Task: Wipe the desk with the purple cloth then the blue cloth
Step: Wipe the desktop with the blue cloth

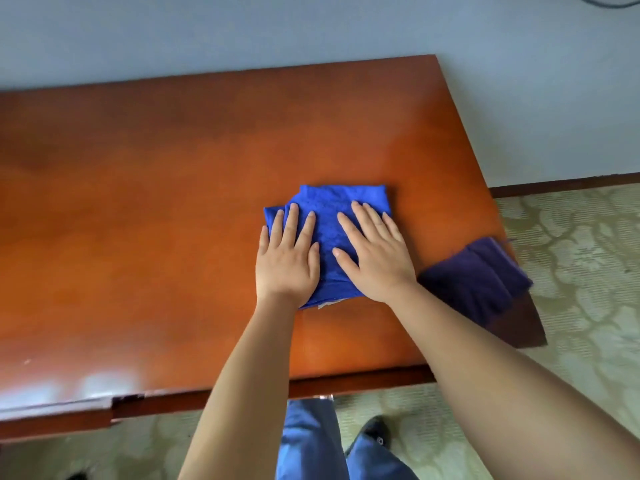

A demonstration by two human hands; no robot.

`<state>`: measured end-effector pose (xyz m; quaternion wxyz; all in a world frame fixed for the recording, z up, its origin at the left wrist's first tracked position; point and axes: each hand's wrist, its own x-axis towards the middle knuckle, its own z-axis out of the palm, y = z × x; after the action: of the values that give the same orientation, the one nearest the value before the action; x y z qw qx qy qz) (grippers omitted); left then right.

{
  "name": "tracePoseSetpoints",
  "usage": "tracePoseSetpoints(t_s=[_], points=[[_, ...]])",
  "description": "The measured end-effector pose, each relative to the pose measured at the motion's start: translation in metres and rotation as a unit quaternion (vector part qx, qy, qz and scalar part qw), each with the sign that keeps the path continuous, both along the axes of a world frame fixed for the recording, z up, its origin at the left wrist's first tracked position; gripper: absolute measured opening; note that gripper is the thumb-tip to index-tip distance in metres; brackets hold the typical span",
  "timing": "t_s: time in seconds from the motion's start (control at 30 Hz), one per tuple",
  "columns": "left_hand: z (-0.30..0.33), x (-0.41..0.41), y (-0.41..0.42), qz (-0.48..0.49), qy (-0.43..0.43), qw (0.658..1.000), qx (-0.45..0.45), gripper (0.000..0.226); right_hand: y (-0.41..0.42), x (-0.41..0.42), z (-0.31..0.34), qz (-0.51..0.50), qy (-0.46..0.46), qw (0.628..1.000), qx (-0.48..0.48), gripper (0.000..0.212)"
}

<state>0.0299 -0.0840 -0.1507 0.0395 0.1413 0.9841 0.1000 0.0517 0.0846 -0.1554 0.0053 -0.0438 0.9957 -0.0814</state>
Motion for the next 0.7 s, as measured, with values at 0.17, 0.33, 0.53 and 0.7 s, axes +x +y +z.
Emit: tracePoseSetpoints(t_s=[0.17, 0.33, 0.53, 0.7], points=[[0.0, 0.055, -0.005, -0.008, -0.01, 1.0, -0.015, 0.064, -0.005, 0.055, 0.0, 0.005, -0.013, 1.0, -0.003, 0.068], [0.002, 0.079, -0.007, -0.001, -0.022, 1.0, -0.021, 0.064, -0.009, 0.078, 0.002, 0.003, -0.021, 1.0, -0.012, 0.067], [0.005, 0.059, -0.001, 0.014, -0.023, 1.0, -0.017, 0.062, -0.012, 0.053, 0.002, -0.012, -0.028, 0.999, -0.028, 0.067], [0.006, 0.008, 0.017, 0.012, -0.014, 1.0, -0.01, 0.068, 0.003, 0.003, 0.005, -0.024, -0.02, 0.999, -0.03, 0.068]])
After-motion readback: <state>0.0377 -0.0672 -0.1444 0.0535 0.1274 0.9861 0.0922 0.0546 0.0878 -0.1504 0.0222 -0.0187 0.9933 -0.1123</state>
